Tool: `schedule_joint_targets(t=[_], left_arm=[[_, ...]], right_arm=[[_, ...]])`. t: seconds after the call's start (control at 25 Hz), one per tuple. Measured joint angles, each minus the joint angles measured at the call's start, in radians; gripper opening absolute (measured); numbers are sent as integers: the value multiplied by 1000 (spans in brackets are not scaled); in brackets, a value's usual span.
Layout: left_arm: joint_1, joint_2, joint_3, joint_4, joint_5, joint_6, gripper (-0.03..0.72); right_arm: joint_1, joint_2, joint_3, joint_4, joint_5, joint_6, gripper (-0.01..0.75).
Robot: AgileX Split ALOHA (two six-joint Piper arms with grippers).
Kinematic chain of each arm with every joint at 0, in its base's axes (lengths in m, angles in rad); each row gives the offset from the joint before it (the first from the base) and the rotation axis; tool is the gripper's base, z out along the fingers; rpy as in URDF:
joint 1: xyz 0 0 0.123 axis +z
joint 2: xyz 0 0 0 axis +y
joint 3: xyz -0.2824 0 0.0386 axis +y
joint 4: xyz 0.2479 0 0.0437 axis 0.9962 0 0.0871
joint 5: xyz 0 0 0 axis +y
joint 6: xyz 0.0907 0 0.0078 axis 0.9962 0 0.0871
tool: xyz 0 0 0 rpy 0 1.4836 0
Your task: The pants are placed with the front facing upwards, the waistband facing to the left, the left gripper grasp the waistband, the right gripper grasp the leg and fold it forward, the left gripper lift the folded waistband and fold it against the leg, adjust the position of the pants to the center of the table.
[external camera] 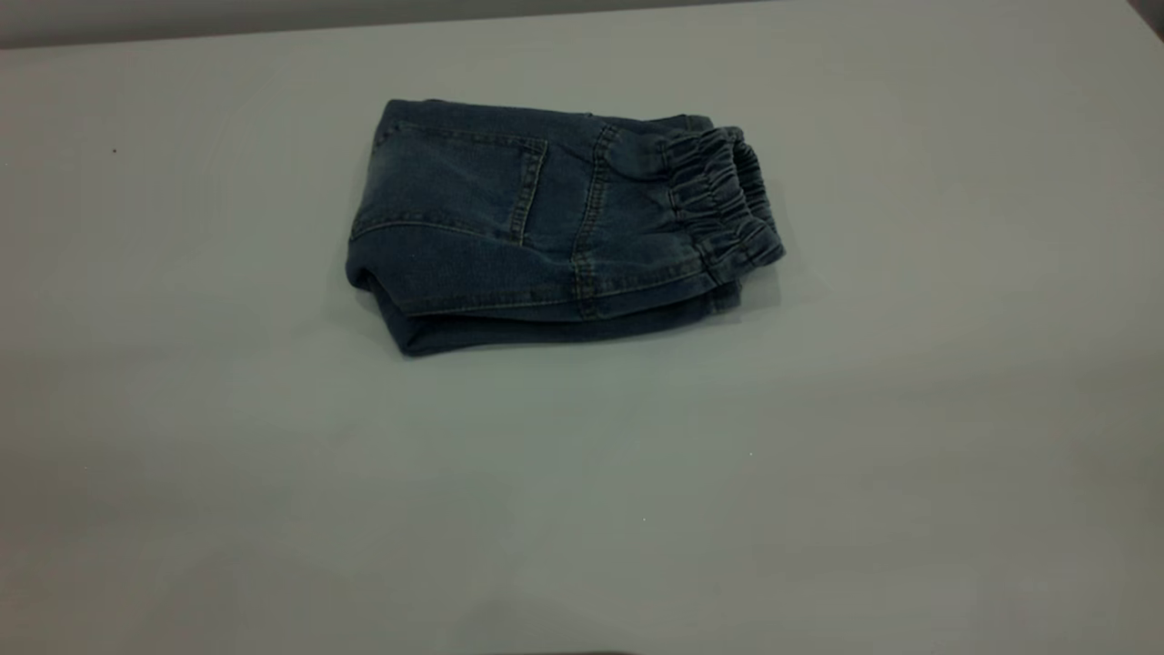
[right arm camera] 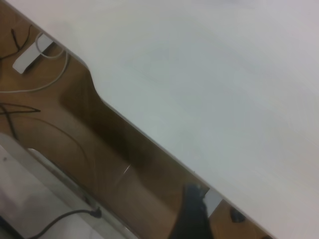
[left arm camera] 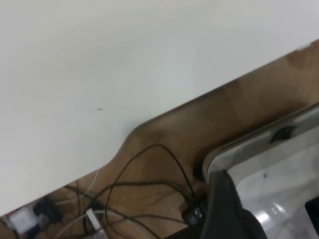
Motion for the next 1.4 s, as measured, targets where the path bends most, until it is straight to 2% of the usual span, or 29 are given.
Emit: schedule_joint_targets(t=[0.44, 0.56, 0.76, 0.88, 1.0, 1.4], left_arm=[[0, -205, 0, 0, 14, 1, 392], [48, -256, 0, 0, 16, 2, 392], [230, -360, 0, 0, 24, 3, 392], [323, -433, 0, 0, 30, 3, 392], [364, -495, 0, 0, 31, 3, 392], [368, -539, 0, 0, 38, 3, 392]], right_arm=[[-14, 0, 0, 2, 0, 0, 500], [-108, -8, 0, 3, 0, 0, 500], [-315, -113, 0, 2, 0, 0, 500], [-383, -211, 0, 2, 2, 0, 500], [-391, -296, 0, 2, 6, 0, 500], [-391, -329, 0, 4, 9, 0, 500]])
